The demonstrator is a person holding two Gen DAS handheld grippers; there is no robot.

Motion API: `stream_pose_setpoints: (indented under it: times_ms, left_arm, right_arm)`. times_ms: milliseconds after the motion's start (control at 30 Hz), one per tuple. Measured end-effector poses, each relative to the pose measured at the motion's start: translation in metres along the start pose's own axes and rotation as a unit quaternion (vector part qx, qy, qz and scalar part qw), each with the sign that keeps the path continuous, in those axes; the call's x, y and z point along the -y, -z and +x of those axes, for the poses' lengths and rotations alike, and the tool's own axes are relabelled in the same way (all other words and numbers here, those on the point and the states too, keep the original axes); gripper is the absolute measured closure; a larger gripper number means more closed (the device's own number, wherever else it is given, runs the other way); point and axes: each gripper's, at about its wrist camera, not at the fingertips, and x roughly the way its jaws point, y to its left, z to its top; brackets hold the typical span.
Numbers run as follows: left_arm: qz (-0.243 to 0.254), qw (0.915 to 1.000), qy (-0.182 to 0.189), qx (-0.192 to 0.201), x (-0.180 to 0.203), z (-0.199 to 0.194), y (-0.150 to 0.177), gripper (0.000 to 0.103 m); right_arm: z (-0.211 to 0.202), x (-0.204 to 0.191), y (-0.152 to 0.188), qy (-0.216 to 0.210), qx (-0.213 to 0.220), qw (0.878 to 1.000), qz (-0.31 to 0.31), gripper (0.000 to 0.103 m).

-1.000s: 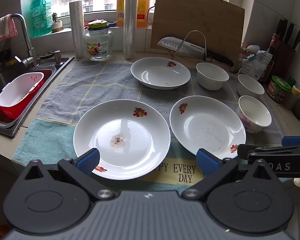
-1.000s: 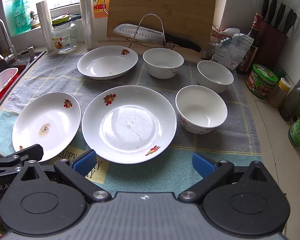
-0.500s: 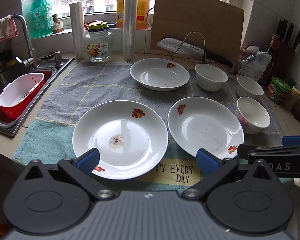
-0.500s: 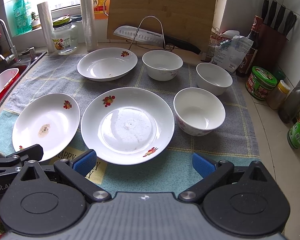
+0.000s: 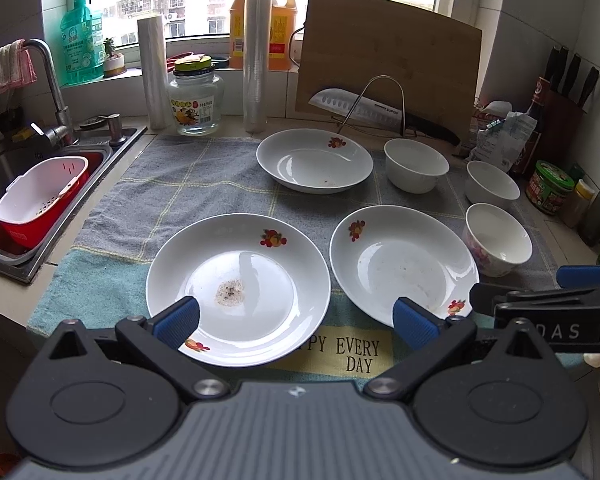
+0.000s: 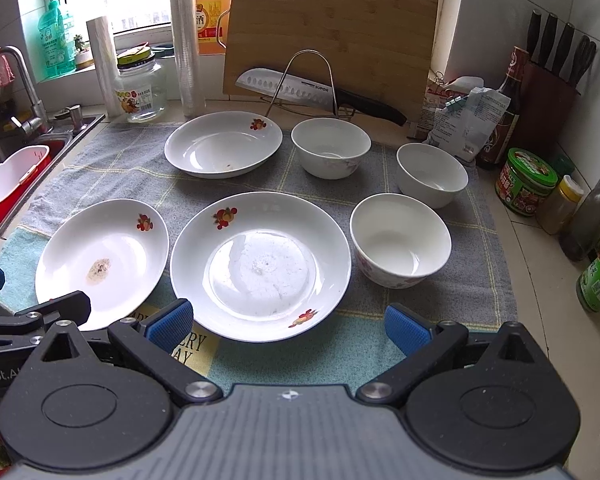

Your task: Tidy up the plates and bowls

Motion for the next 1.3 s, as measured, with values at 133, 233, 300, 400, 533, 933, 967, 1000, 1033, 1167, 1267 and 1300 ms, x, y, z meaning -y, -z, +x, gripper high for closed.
stream_pose_setpoints:
  times_ms: [133,233,300,400,533,933,967,1000,1033,1167,1267,1300]
  left_arm:
    - [0.002,1.0000,0.006,0.002,-0.004,0.002,0.001,0.001]
    - [0.006,0.9999,0.014,0.005,-0.008,0.004,0.002,0.001]
    - [0.009,0.9997,0.021,0.008,-0.012,0.006,0.003,0.001]
    - [0.011,0.9994,0.032,0.009,-0.021,0.010,0.004,0.001]
    - [0.007,0.9994,0.034,0.008,-0.034,0.014,0.005,0.001]
    - [-0.015,0.9997,-0.020,0.008,-0.103,0.026,-0.010,0.001]
    - [-0.018,0.9996,-0.022,0.008,-0.108,0.026,-0.012,0.001]
    - [-0.019,0.9995,-0.023,0.008,-0.111,0.027,-0.013,0.001]
    - [-0.019,0.9995,-0.024,0.007,-0.115,0.028,-0.014,0.001]
    - [-0.019,0.9995,-0.024,0.008,-0.124,0.029,-0.017,0.001]
    - [-0.022,0.9995,-0.024,0.005,-0.132,0.030,-0.017,0.001]
    - [-0.022,0.9994,-0.025,0.004,-0.134,0.030,-0.017,0.001]
  right_arm:
    - [0.000,-0.003,-0.001,-0.003,0.009,1.000,-0.007,0.000]
    - [0.003,-0.006,-0.001,-0.009,0.014,1.000,-0.009,0.000]
    - [0.004,-0.009,0.000,-0.014,0.020,1.000,-0.013,0.000]
    - [0.008,-0.013,-0.001,-0.025,0.028,0.999,-0.019,0.000]
    - [0.015,-0.021,-0.001,-0.045,0.030,0.998,-0.026,0.000]
    - [0.042,-0.067,0.018,-0.109,-0.001,0.992,-0.066,0.000]
    - [0.045,-0.072,0.020,-0.116,-0.004,0.991,-0.069,0.000]
    - [0.048,-0.076,0.022,-0.123,-0.007,0.990,-0.071,0.000]
    - [0.051,-0.081,0.024,-0.129,-0.011,0.989,-0.073,0.000]
    - [0.068,-0.102,0.035,-0.139,-0.027,0.985,-0.099,0.000]
    - [0.080,-0.116,0.043,-0.139,-0.038,0.983,-0.112,0.000]
    - [0.084,-0.120,0.044,-0.139,-0.041,0.983,-0.114,0.000]
